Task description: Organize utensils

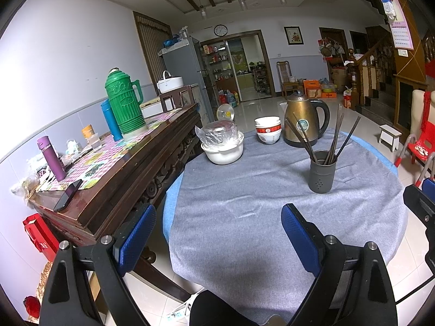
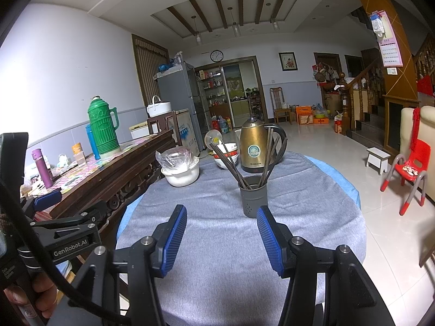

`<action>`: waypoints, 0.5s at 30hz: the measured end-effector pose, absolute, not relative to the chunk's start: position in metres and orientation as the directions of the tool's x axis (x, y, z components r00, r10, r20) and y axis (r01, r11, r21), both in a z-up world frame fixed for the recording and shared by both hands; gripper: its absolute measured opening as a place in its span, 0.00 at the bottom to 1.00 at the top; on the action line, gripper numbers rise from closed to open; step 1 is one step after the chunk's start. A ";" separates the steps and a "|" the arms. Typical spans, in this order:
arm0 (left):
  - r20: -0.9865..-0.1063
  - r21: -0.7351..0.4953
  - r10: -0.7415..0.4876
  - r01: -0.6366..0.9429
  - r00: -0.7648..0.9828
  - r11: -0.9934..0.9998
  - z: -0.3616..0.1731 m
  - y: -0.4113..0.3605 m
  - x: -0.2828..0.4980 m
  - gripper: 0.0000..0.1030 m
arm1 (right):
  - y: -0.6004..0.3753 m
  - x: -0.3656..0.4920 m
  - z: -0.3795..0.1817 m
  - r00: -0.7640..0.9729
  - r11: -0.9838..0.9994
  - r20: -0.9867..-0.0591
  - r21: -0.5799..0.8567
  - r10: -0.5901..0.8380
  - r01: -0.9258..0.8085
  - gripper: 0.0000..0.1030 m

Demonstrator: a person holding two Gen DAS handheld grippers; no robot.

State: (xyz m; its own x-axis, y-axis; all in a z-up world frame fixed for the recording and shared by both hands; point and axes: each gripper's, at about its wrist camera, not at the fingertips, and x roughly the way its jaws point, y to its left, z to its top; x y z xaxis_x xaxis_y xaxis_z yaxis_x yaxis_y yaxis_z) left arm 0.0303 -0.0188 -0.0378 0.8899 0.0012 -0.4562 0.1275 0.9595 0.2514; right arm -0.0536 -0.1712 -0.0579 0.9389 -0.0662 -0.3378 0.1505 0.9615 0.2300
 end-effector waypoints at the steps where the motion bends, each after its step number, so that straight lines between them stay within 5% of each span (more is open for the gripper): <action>1: -0.455 0.252 0.002 0.126 0.890 0.959 -0.038 -0.019 0.030 0.91 | -0.171 -0.053 -0.058 0.939 0.962 -0.338 0.230 -0.066 0.150 0.56; 15: -0.455 0.251 0.003 0.125 0.890 0.960 -0.039 -0.017 0.031 0.91 | -0.170 -0.054 -0.058 0.939 0.961 -0.338 0.231 -0.066 0.150 0.56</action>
